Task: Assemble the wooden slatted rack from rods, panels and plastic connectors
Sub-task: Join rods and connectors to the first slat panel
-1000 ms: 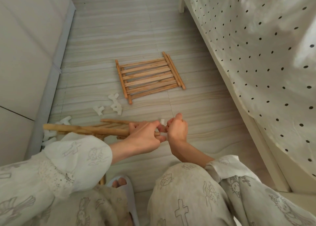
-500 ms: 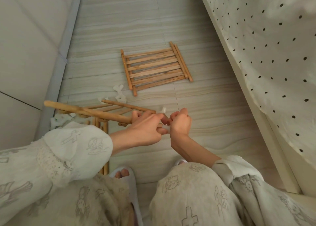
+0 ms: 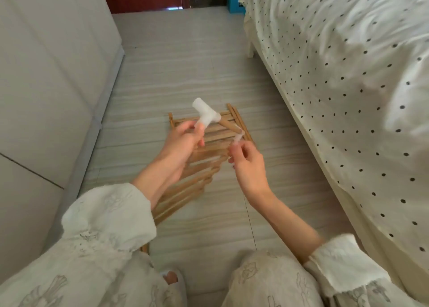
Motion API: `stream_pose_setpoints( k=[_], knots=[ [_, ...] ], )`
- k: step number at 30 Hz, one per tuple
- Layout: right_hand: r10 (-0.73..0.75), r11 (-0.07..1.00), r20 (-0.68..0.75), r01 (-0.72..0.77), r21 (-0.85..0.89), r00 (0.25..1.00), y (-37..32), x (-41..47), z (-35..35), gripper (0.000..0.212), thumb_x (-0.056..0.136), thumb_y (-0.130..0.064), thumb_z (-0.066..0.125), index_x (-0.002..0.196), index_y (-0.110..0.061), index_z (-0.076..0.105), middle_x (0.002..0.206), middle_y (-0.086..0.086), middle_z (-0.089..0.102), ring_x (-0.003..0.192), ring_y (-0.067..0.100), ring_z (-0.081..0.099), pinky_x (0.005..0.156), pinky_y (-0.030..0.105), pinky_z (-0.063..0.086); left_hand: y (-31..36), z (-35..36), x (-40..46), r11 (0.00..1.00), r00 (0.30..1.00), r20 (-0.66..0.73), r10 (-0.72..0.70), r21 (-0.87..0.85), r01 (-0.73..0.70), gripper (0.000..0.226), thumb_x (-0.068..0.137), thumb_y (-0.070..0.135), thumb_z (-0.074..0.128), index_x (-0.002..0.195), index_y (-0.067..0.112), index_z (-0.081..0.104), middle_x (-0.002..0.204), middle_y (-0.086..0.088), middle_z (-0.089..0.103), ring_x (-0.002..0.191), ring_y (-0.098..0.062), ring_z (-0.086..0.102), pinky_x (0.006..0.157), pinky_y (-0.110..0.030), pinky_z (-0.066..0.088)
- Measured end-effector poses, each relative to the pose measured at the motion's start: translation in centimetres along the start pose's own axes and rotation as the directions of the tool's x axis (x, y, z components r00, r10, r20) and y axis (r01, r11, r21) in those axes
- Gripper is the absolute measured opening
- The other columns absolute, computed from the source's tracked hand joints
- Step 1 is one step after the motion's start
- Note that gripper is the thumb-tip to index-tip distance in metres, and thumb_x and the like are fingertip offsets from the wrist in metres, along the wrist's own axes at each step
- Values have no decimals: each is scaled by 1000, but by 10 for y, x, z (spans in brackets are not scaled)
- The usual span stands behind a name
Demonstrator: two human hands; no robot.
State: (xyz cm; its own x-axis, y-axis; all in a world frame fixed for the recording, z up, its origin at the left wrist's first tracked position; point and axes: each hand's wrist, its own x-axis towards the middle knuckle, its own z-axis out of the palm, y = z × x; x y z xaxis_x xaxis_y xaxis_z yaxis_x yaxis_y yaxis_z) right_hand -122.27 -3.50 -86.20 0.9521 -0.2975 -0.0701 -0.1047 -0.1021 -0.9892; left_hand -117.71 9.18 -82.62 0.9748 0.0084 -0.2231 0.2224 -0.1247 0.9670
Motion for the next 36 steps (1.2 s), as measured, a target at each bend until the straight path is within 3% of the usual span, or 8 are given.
stream_pose_setpoints(
  k=[7, 11, 13, 16, 20, 26, 33, 36],
  knots=[
    [-319, 636, 411, 515, -575, 854, -9, 0, 12, 36, 75, -43, 59, 88, -10, 63, 91, 9, 62, 89, 28, 55, 81, 30, 34, 30, -1, -10, 670, 962, 136, -237, -695, 263, 15, 99, 25, 44, 88, 17, 51, 82, -7, 57, 72, -16, 52, 62, -31, 47],
    [-418, 482, 361, 540, -690, 834, -23, 13, -4, 15, 88, -15, 55, 93, -2, 60, 97, 14, 62, 91, 37, 55, 82, 34, 32, 22, -9, -9, 859, 986, 148, -81, -491, 144, 14, 99, 18, 43, 95, 15, 55, 104, -8, 64, 89, -16, 61, 79, -29, 49],
    [-340, 517, 354, 488, -703, 871, -26, 22, -20, 22, 95, -17, 47, 112, -5, 55, 109, 9, 56, 100, 32, 47, 83, 40, 38, 10, -24, -6, 999, 995, 96, -19, -31, 22, 14, 96, 19, 51, 92, 20, 64, 102, -1, 64, 93, -14, 59, 88, -30, 46],
    [-360, 485, 400, 536, -691, 842, -32, 29, -31, 26, 97, -27, 46, 116, -11, 54, 105, 2, 57, 97, 24, 48, 76, 37, 42, -12, -61, 9, 868, 998, 14, -67, 494, 52, 21, 87, 8, 58, 76, 24, 65, 93, -3, 68, 97, -24, 62, 89, -30, 45],
    [-327, 366, 476, 574, -733, 816, -21, 33, -24, 37, 93, -48, 45, 111, -18, 57, 98, -1, 62, 97, 19, 53, 68, 32, 39, -27, -92, 26, 939, 945, -314, 93, 344, 22, 18, 92, 8, 47, 86, 23, 55, 101, -13, 66, 101, -34, 61, 90, -41, 48],
    [-217, 198, 736, 767, -611, 642, 22, 35, -10, 88, 77, -77, -2, 105, -20, 60, 93, 0, 65, 89, 21, 59, 60, 30, 37, -48, -59, 7, 738, 915, 399, -65, 637, -225, 28, 99, 42, 33, 100, 28, 57, 95, 5, 63, 90, -10, 60, 76, -23, 48],
    [-459, 149, 693, 817, -556, 556, 12, 45, -14, 56, 87, -64, 32, 72, -19, 62, 63, -5, 60, 57, 14, 57, 38, 27, 44, -34, -63, 13, 983, 883, 451, -132, 173, 59, 34, 86, 41, 50, 94, 11, 63, 69, -4, 67, 68, -11, 65, 67, -21, 50],
    [-547, 122, 633, 801, -586, 547, -4, 48, -12, 49, 83, -59, 41, 70, -17, 63, 63, -4, 61, 58, 16, 60, 38, 25, 41, -12, -61, 14, 937, 916, 383, -119, 348, -24, 53, 75, 61, 44, 88, 16, 67, 70, -1, 71, 70, -8, 67, 73, -23, 48]
  ],
)
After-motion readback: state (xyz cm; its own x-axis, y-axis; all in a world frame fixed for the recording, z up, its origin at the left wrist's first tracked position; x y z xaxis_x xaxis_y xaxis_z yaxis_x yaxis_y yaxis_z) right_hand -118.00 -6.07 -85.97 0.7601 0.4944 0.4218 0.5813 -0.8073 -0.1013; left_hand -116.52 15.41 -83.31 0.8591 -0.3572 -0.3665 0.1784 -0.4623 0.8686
